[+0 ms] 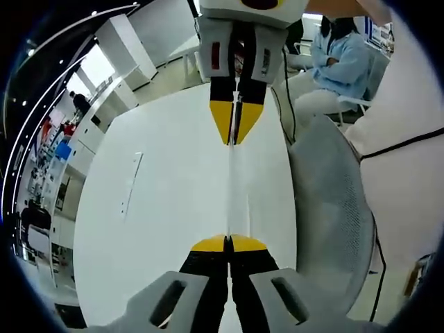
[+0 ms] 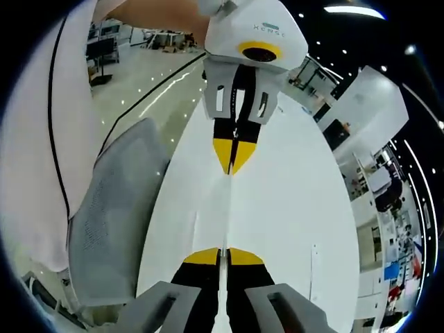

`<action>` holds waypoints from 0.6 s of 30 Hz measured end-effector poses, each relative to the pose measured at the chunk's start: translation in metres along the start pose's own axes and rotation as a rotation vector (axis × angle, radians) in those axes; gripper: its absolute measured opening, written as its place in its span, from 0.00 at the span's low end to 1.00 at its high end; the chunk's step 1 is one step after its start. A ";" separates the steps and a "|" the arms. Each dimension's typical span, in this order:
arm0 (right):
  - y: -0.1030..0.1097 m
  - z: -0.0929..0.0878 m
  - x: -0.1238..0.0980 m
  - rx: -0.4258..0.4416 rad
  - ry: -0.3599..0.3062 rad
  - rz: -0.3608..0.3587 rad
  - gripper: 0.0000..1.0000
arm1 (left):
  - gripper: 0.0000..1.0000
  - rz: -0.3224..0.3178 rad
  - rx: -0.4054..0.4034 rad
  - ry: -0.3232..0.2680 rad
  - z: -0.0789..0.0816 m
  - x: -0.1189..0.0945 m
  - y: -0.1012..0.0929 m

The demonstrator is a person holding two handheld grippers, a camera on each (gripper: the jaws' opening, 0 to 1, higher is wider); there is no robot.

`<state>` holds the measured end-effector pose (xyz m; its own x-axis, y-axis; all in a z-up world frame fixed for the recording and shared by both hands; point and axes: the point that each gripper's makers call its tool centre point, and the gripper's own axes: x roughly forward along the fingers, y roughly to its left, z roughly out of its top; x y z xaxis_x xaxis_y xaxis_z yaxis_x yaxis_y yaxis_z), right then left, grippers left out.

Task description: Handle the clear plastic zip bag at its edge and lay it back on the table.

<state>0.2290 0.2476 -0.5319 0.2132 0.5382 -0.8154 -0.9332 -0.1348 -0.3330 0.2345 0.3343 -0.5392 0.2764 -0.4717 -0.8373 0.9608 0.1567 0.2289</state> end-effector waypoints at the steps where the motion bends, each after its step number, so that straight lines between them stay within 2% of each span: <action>1: 0.000 0.000 0.000 0.001 0.000 0.000 0.00 | 0.00 0.000 -0.001 0.000 0.000 0.000 0.000; 18: 0.001 -0.011 -0.006 0.020 0.009 -0.002 0.00 | 0.00 0.001 -0.001 -0.001 0.000 0.000 0.000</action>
<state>0.2297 0.2351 -0.5325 0.2180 0.5310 -0.8188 -0.9384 -0.1164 -0.3254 0.2345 0.3338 -0.5394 0.2772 -0.4729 -0.8364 0.9605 0.1577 0.2292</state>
